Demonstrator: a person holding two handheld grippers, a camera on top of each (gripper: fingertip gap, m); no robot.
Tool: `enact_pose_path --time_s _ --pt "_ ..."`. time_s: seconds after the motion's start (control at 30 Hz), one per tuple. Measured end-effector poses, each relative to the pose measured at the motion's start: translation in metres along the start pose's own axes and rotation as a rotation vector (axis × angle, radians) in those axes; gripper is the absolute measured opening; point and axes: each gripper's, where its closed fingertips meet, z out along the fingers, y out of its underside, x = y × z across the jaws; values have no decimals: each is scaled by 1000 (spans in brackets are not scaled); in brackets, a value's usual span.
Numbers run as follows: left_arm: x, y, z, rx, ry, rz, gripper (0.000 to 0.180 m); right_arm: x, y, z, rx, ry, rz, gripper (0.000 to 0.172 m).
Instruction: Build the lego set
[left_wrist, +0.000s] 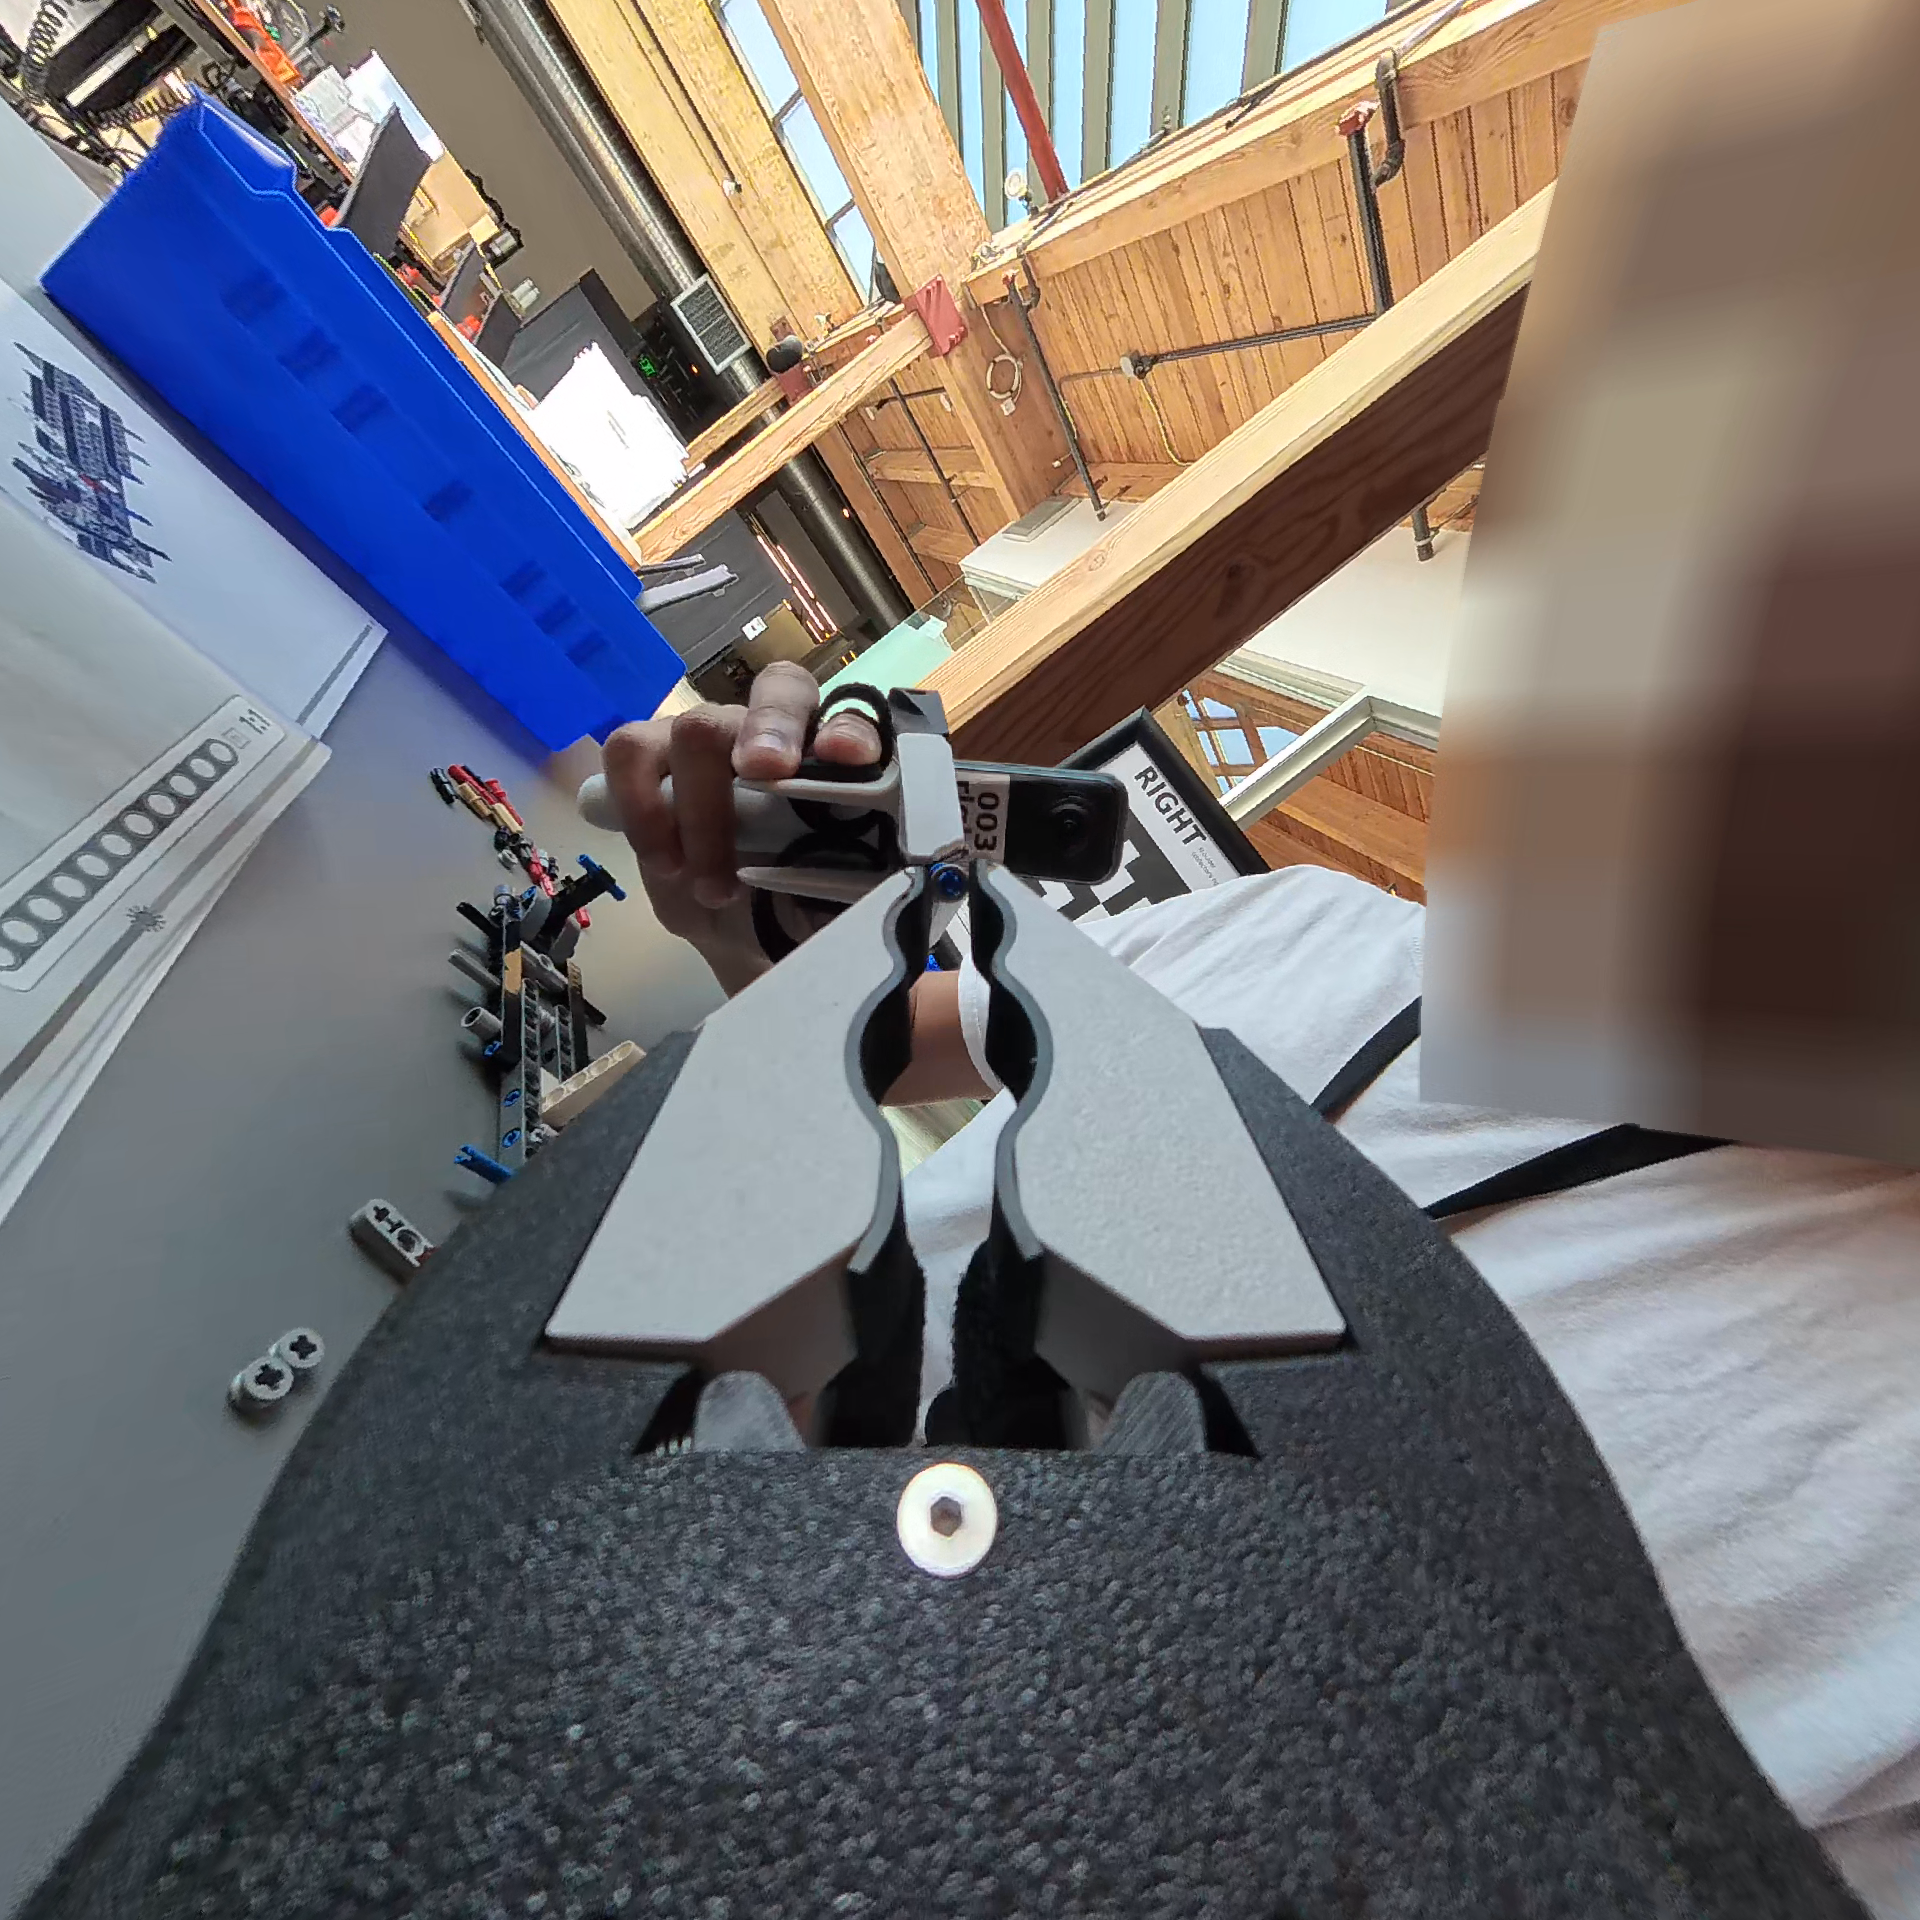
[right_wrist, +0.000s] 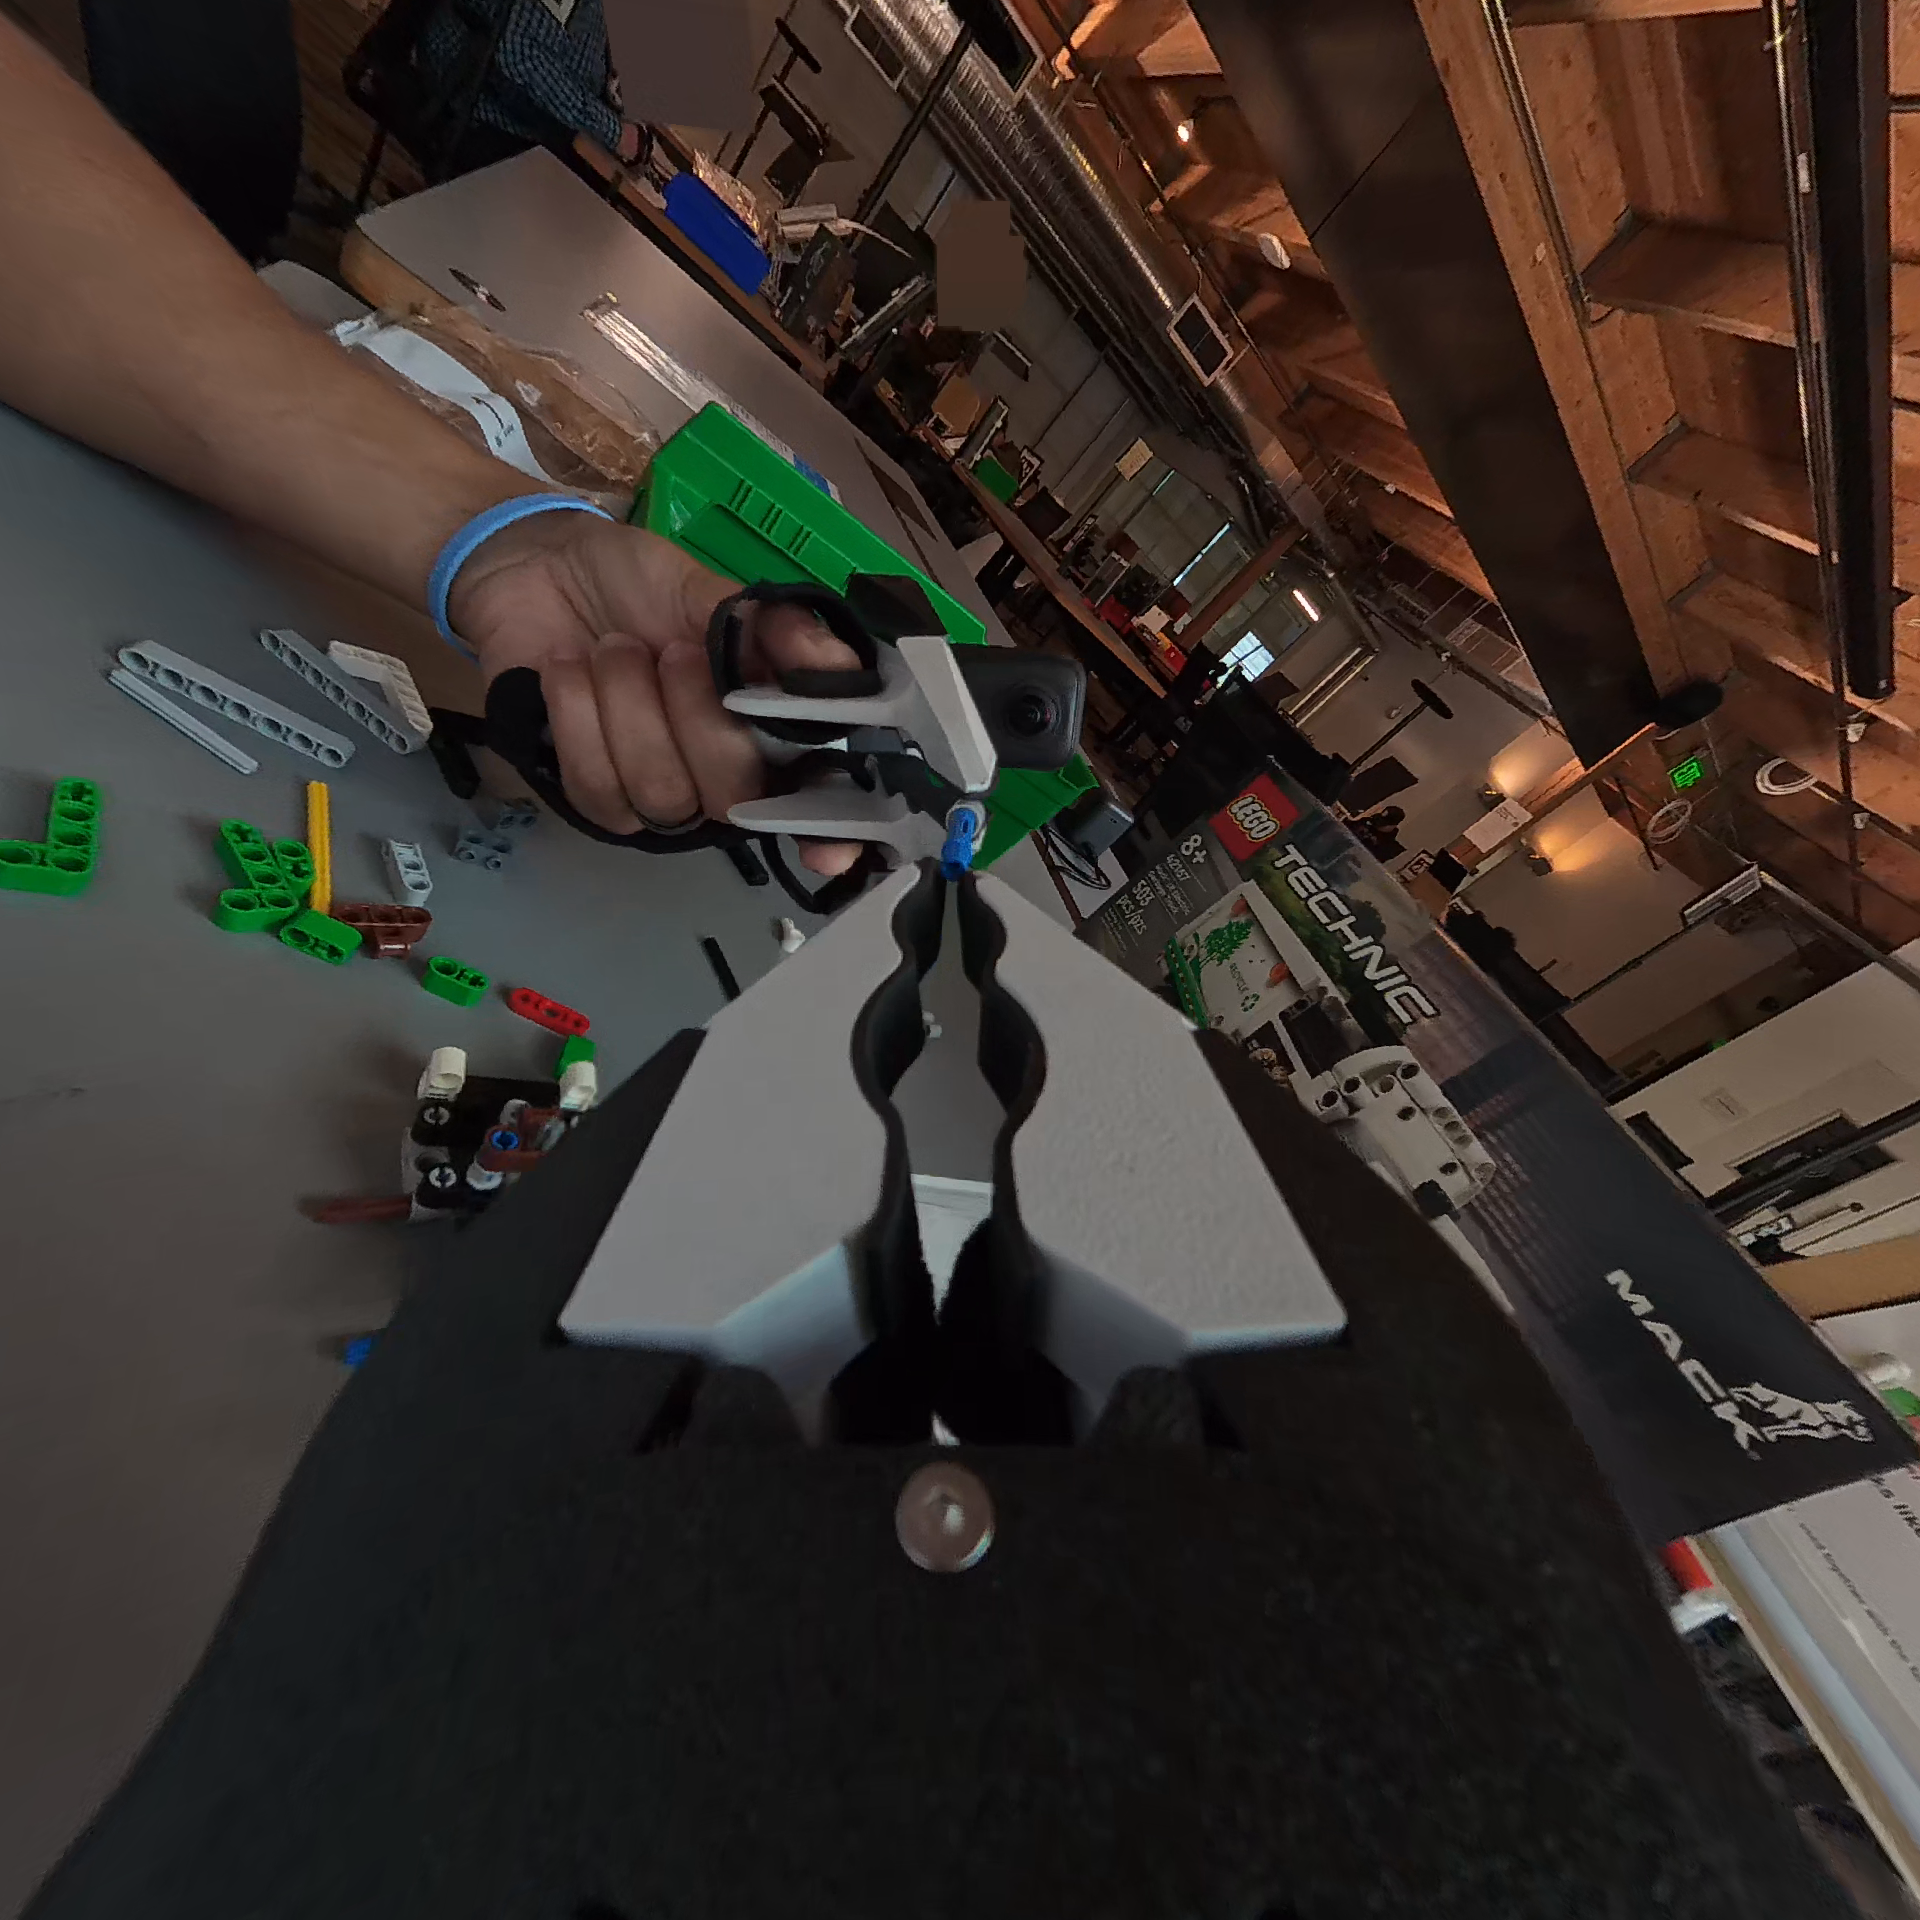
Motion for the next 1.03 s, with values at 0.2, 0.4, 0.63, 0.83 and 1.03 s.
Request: enact_pose_path --time_s 0.2,0.4,0.63,0.83,1.03 --pt "-14 0 -3 -5 -79 -6 4 0 10 1 -82 19 -84 1" --pt "-17 2 -4 -9 -84 -22 4 -3 17 1 -116 4 -103 1" --pt "-16 6 -1 -26 -69 -32 4 -6 15 -3 -96 -49 -10 0" --pt "-19 6 -1 -13 -57 -76 4 -8 18 -2 -118 -52 1 0" --pt "-21 5 -2 9 -54 -83 4 -9 22 0 -122 -79 170 0"
